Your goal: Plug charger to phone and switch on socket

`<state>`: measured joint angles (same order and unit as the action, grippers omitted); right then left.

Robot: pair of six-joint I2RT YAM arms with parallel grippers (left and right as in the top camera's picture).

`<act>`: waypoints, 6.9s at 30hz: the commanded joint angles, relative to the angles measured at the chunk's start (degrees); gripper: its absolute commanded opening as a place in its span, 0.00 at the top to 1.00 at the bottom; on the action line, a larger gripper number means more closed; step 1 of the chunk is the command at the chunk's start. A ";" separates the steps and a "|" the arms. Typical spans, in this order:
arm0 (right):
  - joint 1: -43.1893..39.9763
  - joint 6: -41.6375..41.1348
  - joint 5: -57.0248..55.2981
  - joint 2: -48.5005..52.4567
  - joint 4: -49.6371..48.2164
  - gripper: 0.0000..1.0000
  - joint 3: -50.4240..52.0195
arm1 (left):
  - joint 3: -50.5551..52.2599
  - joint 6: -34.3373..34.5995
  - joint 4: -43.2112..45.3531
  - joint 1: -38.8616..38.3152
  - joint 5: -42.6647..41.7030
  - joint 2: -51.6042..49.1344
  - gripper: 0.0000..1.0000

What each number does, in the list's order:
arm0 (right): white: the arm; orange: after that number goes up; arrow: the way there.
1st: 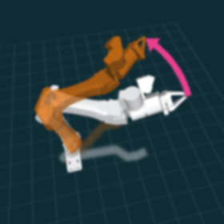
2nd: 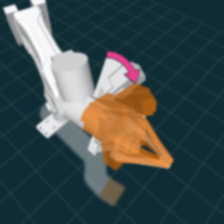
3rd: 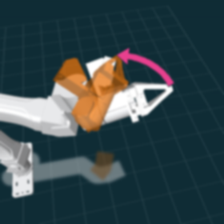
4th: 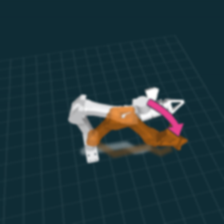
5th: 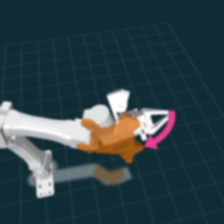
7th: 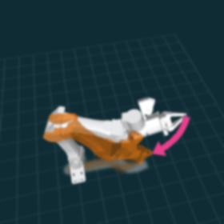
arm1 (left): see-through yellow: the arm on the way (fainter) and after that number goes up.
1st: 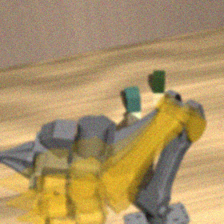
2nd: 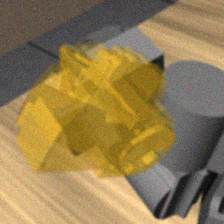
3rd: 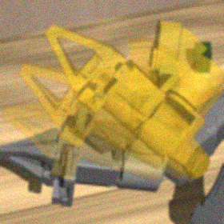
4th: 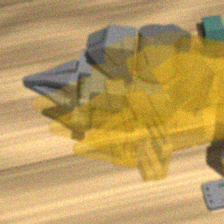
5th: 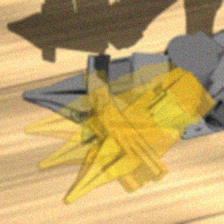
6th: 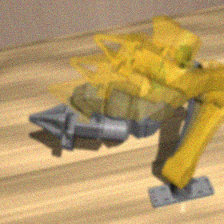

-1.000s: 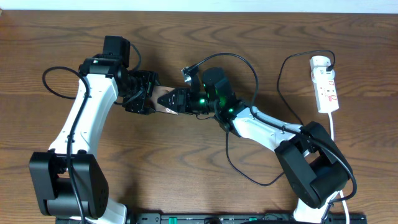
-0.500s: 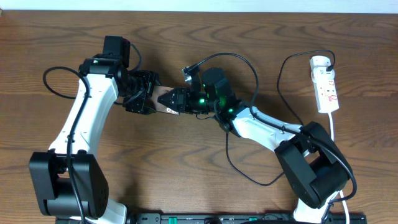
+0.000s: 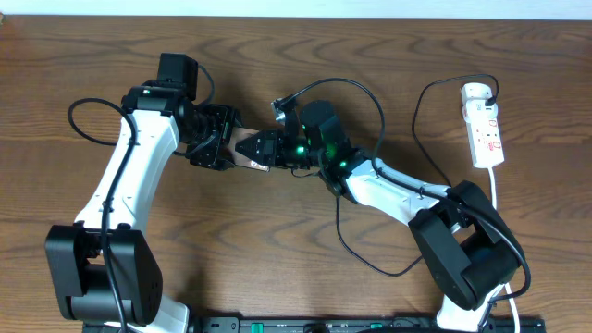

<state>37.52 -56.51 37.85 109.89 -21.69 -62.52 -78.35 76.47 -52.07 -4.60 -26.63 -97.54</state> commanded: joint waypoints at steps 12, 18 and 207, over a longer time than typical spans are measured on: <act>0.46 0.79 -0.22 -0.04 0.04 0.66 -0.63 | -0.50 -0.35 0.11 -0.24 -0.90 0.42 0.93; 0.46 0.79 -0.20 -0.04 0.07 0.67 -0.63 | -0.50 -0.35 0.44 -0.24 -0.74 0.42 0.93; -2.93 -57.11 -5.66 -0.04 -29.33 0.99 -0.63 | -0.52 -18.01 33.59 1.68 -10.49 0.79 0.57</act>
<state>33.56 -111.90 30.22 110.21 -49.30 -62.52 -78.35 59.51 -18.98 -2.70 -35.44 -97.41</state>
